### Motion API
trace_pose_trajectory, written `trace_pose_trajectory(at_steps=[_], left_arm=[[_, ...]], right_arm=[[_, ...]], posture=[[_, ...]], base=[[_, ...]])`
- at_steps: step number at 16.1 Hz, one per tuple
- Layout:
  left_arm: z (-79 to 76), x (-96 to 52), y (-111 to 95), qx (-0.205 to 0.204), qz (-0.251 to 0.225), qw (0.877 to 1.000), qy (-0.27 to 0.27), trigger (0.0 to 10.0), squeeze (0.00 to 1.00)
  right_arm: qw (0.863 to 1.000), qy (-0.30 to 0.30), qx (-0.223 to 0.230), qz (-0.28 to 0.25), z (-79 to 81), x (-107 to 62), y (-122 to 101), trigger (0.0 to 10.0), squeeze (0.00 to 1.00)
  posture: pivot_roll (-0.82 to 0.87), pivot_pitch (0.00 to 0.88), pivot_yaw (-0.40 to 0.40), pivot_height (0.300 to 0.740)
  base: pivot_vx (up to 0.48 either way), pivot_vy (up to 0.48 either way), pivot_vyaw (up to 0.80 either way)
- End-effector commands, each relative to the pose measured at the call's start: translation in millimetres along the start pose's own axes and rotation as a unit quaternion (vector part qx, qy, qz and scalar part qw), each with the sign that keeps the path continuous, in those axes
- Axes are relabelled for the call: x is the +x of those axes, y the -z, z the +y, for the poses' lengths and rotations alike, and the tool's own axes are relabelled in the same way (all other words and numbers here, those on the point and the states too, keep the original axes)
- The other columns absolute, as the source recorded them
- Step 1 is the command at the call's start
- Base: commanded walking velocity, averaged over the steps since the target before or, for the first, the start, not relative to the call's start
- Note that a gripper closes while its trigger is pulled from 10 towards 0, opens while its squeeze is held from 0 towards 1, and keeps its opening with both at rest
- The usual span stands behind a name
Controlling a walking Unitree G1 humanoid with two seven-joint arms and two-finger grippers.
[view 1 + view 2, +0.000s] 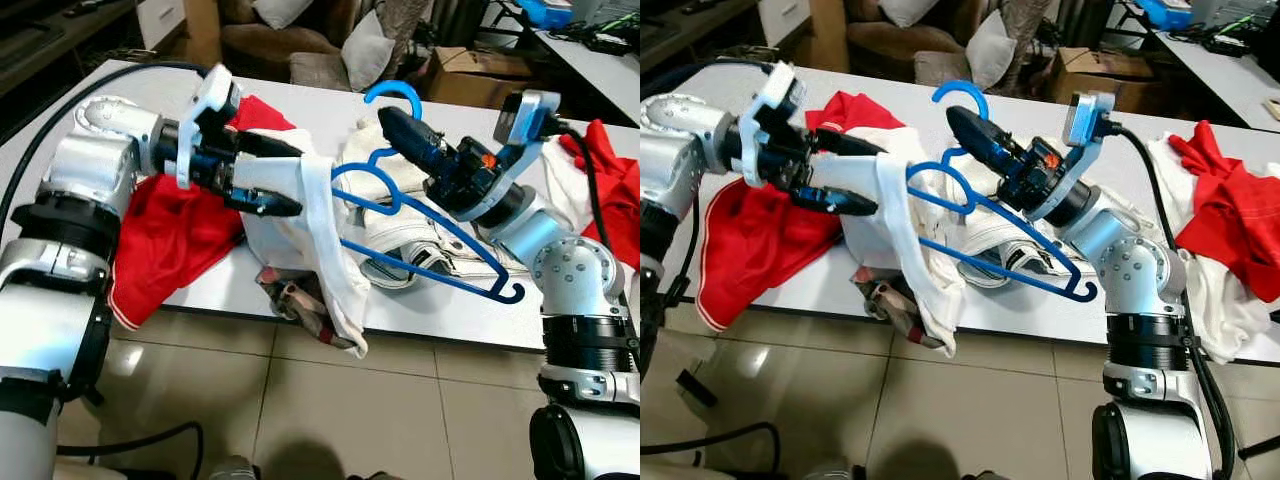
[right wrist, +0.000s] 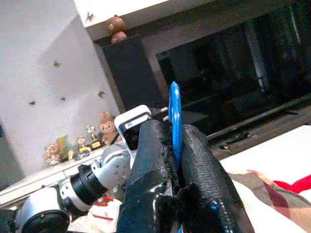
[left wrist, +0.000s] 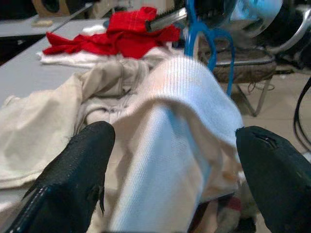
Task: Hang hanger
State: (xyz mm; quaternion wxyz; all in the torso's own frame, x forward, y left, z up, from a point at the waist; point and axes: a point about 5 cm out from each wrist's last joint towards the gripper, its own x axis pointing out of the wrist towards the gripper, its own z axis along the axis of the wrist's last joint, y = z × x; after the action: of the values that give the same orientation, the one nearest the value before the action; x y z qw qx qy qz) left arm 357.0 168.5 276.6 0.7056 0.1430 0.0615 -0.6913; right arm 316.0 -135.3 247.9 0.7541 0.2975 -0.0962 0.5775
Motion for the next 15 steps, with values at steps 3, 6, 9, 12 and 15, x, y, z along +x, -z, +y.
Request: trace_pose_trajectory(at_steps=[3, 6, 9, 12, 15], left_arm=[[1.6, 2.2, -6, -0.038, -0.051, 0.998, 0.015, 0.0, 0.00], [2.9, 3.0, -3, -0.043, -0.040, 0.998, 0.013, 0.0, 0.00], [4.7, 3.8, 2, -0.049, -0.020, 0.999, 0.007, 0.0, 0.00], [3.8, 6.4, 9, -0.040, 0.010, 0.999, 0.010, 0.0, 0.00], [5.6, 6.8, 7, -0.040, 0.001, 0.999, 0.007, 0.0, 0.00]], right_arm=[[1.000, -0.019, -0.010, -0.004, 6.1, -3.4, -4, 0.0, 0.00], [1.000, -0.024, -0.011, -0.002, 7.1, -3.8, -4, 0.0, 0.00], [1.000, -0.023, -0.012, -0.003, 7.0, -3.5, -5, 0.0, 0.00], [1.000, -0.022, -0.013, -0.004, 5.9, -2.2, -7, 0.0, 0.00], [1.000, -0.019, -0.014, -0.004, 4.9, -1.5, -8, 0.0, 0.00]], posture=[[-0.03, 0.000, -0.022, 0.740], [-0.03, 0.000, -0.020, 0.740], [-0.03, 0.000, -0.020, 0.740], [-0.03, 0.000, -0.021, 0.740], [-0.03, 0.000, -0.025, 0.740]], base=[[0.000, 0.000, 0.00], [0.000, 0.000, 0.00], [0.000, 0.000, 0.00], [0.000, 0.000, 0.00], [0.000, 0.000, 0.00]])
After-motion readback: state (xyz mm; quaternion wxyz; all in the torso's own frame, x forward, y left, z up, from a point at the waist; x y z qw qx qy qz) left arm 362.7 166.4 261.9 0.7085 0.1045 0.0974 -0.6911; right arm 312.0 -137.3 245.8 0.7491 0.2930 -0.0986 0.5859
